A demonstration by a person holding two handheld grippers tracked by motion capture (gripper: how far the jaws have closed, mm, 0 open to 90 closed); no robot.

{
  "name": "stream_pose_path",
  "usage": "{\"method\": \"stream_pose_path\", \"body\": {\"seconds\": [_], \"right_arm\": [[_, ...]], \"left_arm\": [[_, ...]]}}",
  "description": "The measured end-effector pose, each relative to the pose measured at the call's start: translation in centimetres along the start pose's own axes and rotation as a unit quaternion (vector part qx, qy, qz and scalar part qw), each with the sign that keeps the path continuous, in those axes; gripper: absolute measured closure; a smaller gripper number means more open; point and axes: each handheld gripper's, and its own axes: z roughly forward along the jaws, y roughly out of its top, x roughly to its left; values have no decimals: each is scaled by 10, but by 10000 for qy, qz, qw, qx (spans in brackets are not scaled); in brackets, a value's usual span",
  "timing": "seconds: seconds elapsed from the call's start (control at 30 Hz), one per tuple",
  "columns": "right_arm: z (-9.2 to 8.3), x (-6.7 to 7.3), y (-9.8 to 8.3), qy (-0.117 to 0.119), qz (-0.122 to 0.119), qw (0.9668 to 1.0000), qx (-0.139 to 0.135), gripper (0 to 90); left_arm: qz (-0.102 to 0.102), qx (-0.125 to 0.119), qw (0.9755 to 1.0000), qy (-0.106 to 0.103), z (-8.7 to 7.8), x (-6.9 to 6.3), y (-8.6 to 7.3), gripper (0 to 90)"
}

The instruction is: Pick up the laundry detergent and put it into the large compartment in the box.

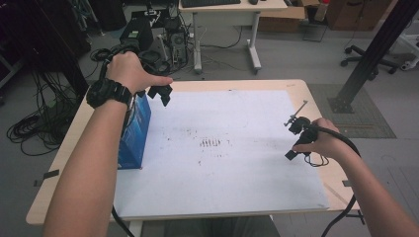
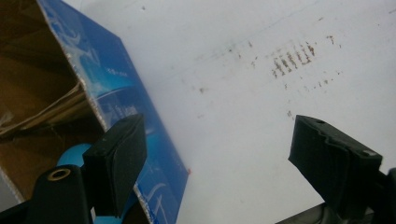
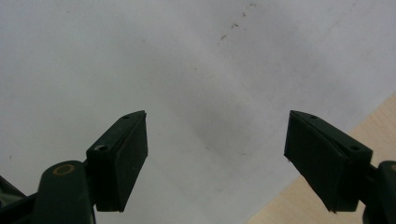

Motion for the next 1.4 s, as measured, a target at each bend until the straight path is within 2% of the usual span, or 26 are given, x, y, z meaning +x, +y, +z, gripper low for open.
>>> {"method": "stream_pose_path", "body": {"seconds": [0.3,0.53,0.83,1.07,1.4], "right_arm": [[0,-1,-1,-7,13,10000,7,217],[0,-2,-2,-6,21,10000,-4,217],[0,-2,-3,-7,31,10000,0,217],[-1,-2,-4,-9,33,10000,-6,217],[1,0,-3,6,33,10000,0,216]], "left_arm": [[317,15,9993,-179,9,-13,4,195],[447,60,9987,-238,18,-18,6,195],[665,142,9975,-201,26,-28,8,190],[780,172,9964,-282,33,-38,10,190],[818,228,9959,-327,43,-41,8,188]]}}
